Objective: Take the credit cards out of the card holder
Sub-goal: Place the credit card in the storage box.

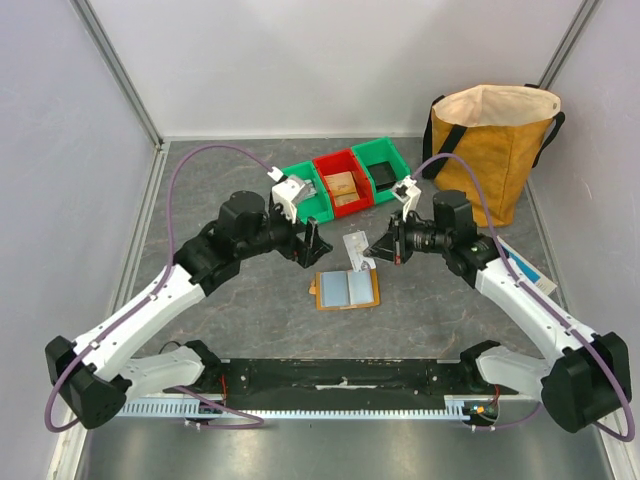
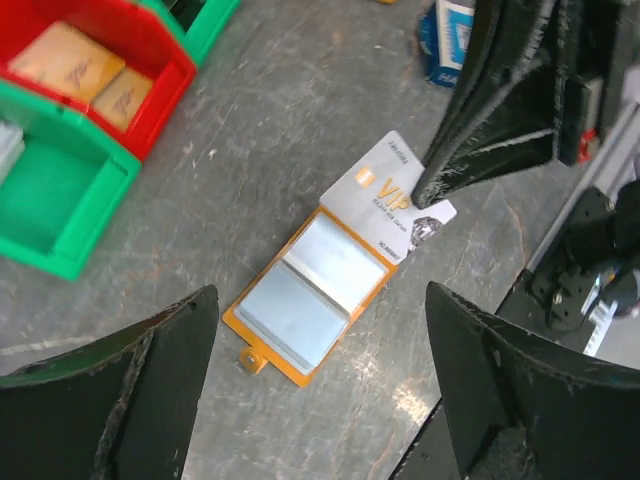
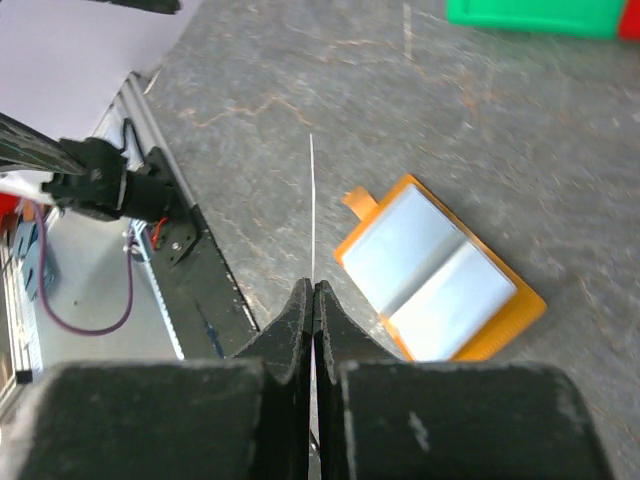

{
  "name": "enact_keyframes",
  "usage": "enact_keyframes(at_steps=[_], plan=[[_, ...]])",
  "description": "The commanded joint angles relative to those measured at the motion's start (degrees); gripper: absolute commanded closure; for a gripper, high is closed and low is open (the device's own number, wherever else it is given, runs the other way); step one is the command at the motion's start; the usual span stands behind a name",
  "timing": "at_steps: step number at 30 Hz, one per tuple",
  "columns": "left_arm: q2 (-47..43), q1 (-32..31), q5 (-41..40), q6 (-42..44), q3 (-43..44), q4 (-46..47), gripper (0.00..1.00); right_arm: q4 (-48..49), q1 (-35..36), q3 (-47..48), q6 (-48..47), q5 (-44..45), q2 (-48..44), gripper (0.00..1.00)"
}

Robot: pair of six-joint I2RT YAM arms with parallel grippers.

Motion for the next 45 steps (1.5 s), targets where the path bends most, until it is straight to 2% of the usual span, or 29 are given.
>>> enact_keyframes(at_steps=[1,8,16,18,22,28,32,35,37,38,39,41,45], plan=[[-1.99,0.24,10.84,17.63,5.69,-8.47,0.1,-5.2,2.98,6.33,-6.52,-5.89,-1.06,1.0],[0.03,0.15,22.09,27.31,10.7,-14.01,0.12,-10.12,7.9,12.22,-15.22,-7.39,0.26,1.0],[4.95,0.06,29.83,31.98,15.18,-18.32,0.2,-11.18,11.42,14.33,-21.12,-9.06,0.53,1.0],[6.09,0.15,32.47,32.07,15.89,-18.76,0.25,-11.18,11.77,14.6,-21.82,-9.24,0.27,1.0],[8.29,0.15,35.02,32.33,17.21,-19.99,0.41,-11.18,12.13,14.77,-22.62,-9.5,0.26,1.0],[9.52,0.06,37.66,32.33,17.39,-20.34,0.48,-11.1,12.39,14.69,-23.32,-10.03,0.79,1.0],[10.23,0.15,36.87,31.98,17.3,-20.52,0.65,-11.1,12.3,14.6,-23.5,-10.03,1.23,1.0],[10.67,0.15,37.14,31.71,17.21,-20.52,0.83,-11.01,12.39,14.34,-23.67,-10.21,1.23,1.0],[10.84,0.15,36.96,31.71,17.21,-20.52,0.98,-10.92,12.3,14.07,-23.59,-9.25,1.14,1.0],[10.84,0.15,36.53,31.19,17.12,-20.26,0.98,-10.75,12.39,13.9,-23.24,-8.54,1.06,0.98],[10.84,0.06,35.65,30.58,16.95,-19.65,0.98,-10.48,12.39,13.81,-22.89,-7.84,0.97,0.92],[10.41,0.15,33.02,29.0,16.25,-18.16,0.98,-9.26,12.39,13.28,-21.31,-5.21,0.44,0.74],[8.12,1.55,22.48,22.24,11.77,-10.44,0.98,-8.37,12.04,12.4,-17.35,5.32,0.26,0.39]])
